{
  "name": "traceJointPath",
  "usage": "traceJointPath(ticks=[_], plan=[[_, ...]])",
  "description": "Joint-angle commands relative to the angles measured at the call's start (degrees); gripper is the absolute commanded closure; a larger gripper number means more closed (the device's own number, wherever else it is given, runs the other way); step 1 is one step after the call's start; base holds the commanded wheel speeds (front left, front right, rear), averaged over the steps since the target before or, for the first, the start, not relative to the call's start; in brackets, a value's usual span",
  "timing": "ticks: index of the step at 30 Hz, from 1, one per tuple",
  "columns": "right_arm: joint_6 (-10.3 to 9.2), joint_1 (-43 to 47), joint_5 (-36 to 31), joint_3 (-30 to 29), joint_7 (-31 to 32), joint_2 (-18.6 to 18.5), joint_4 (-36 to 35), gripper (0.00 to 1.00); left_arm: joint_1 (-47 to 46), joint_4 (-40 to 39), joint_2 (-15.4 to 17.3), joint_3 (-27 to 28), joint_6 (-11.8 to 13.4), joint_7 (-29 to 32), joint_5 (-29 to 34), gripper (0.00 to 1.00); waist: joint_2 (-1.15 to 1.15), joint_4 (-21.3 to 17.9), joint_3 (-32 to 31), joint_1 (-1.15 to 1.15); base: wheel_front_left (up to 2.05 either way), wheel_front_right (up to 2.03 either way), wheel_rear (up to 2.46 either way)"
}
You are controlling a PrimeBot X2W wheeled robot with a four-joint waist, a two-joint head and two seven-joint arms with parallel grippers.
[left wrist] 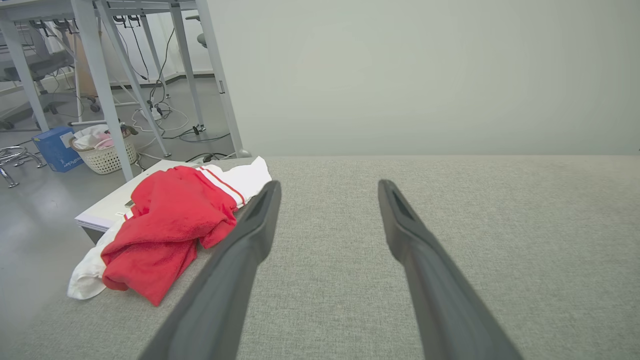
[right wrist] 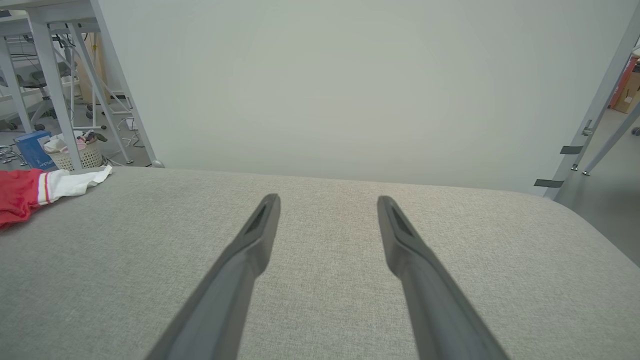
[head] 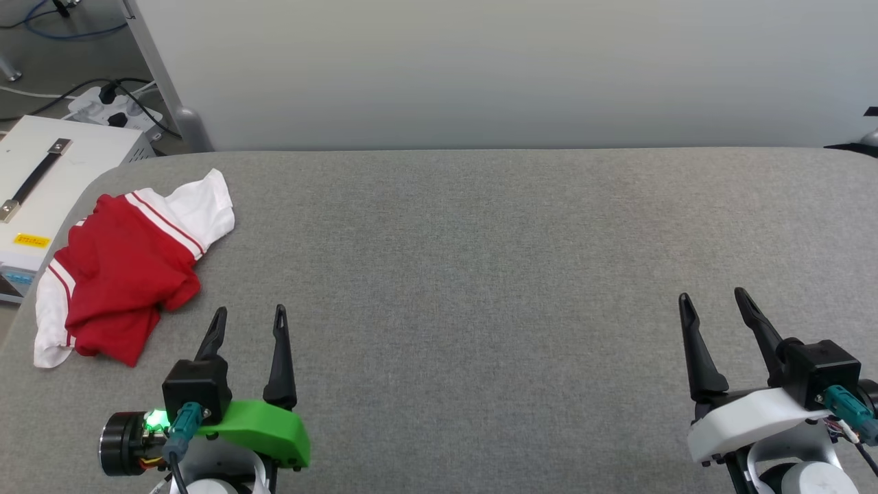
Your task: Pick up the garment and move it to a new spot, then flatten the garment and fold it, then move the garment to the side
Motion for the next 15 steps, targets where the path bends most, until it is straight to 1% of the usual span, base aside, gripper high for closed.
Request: traceJointPath(ticks=[1,15], plan=[[-0.02,0.1,0.5,-0.1,-0.7,0.0,-0.6,0.00,-0.6,-0.4,-0.1,-0.1,0.4,-0.6,-0.5,0.00,0.00,0.0,0.0,0.00,0.00,0.00,0.00],[-0.03,0.9,2.2,0.1,-2.7,0.0,-0.5,0.00,-0.4,-0.1,-0.1,-0.5,0.5,-2.6,-0.9,0.00,0.00,0.1,0.1,0.00,0.00,0.00,0.00]])
